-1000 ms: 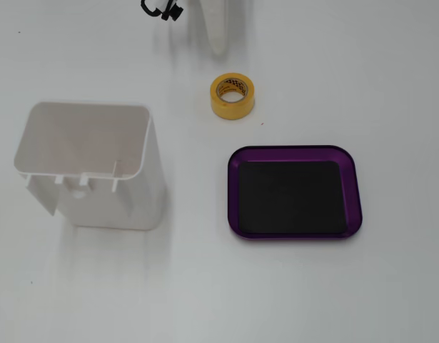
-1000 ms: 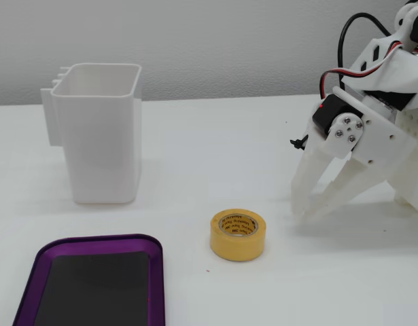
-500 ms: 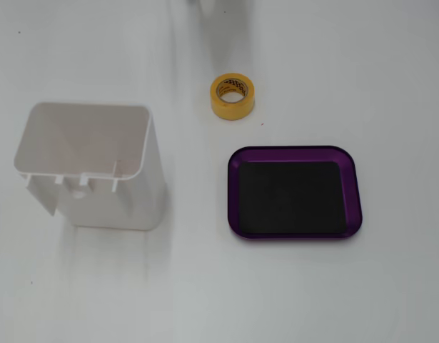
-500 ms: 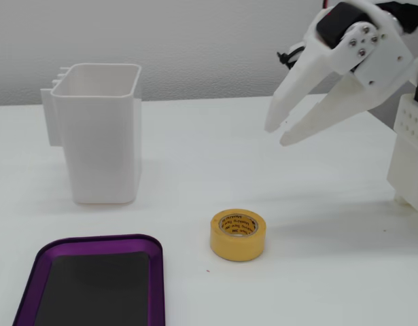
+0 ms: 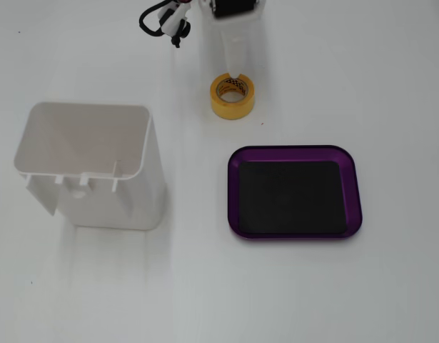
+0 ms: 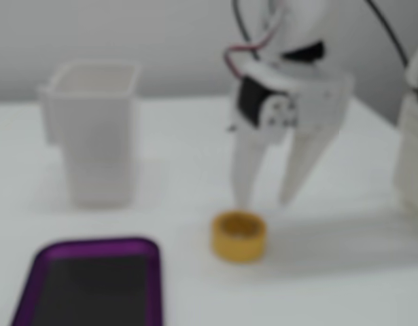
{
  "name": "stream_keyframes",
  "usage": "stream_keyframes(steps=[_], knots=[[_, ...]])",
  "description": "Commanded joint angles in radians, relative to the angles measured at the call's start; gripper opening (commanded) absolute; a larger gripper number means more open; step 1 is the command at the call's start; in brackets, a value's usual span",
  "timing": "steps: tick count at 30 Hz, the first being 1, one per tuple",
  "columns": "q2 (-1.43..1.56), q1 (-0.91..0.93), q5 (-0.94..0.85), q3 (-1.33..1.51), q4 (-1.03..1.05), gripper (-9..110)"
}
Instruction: Pick up the yellow tape and place it in the box.
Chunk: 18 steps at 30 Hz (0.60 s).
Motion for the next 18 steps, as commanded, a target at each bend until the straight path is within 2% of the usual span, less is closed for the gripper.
stream_keyframes(steps=[1,18], knots=[[-0.012,0.014,-0.008,-0.005,-0.060,13],[-0.015,0.017,-0.046,0.258,-0.319,13]])
